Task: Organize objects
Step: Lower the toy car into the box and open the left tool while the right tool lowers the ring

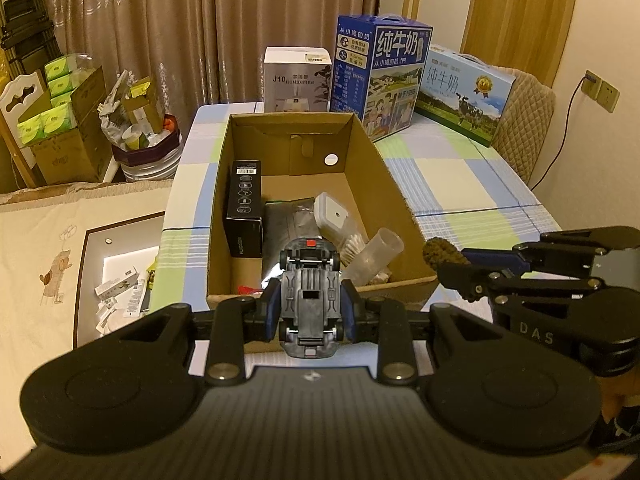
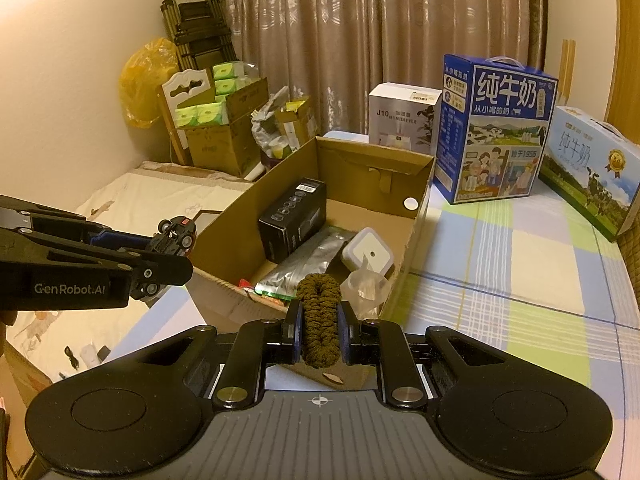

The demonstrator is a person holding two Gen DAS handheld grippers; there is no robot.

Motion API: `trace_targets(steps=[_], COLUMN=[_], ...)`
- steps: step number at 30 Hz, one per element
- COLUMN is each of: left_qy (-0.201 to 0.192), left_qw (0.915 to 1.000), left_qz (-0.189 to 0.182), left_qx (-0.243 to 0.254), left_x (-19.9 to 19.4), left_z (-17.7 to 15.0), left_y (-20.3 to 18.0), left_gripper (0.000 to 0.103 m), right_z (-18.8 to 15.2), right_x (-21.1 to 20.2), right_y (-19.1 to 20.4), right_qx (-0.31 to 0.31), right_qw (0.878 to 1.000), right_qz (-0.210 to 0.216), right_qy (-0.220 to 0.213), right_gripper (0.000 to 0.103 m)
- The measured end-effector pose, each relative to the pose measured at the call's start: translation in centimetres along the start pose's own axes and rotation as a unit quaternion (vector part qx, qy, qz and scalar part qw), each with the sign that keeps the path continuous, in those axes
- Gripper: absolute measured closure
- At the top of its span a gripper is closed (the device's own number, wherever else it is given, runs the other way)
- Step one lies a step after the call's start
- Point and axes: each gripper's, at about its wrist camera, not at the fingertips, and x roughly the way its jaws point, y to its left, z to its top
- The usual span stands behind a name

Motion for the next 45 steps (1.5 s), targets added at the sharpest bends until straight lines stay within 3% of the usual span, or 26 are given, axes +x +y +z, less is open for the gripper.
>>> trace_targets(steps=[45], left_qy=[0.019], left_qw=[0.9995], left_qz=[-0.006], left_qx=[0.025], left_x=[7.4], left_z=[4.8], left_y=[1.6], left_gripper=[0.077], right_z=[3.9], right_x=[5.2], right_y=[-3.2], right_qx=[0.025], right_qw=[1.000], right_qz=[-0.019], right_qy=[0.001], right_gripper=[0.088])
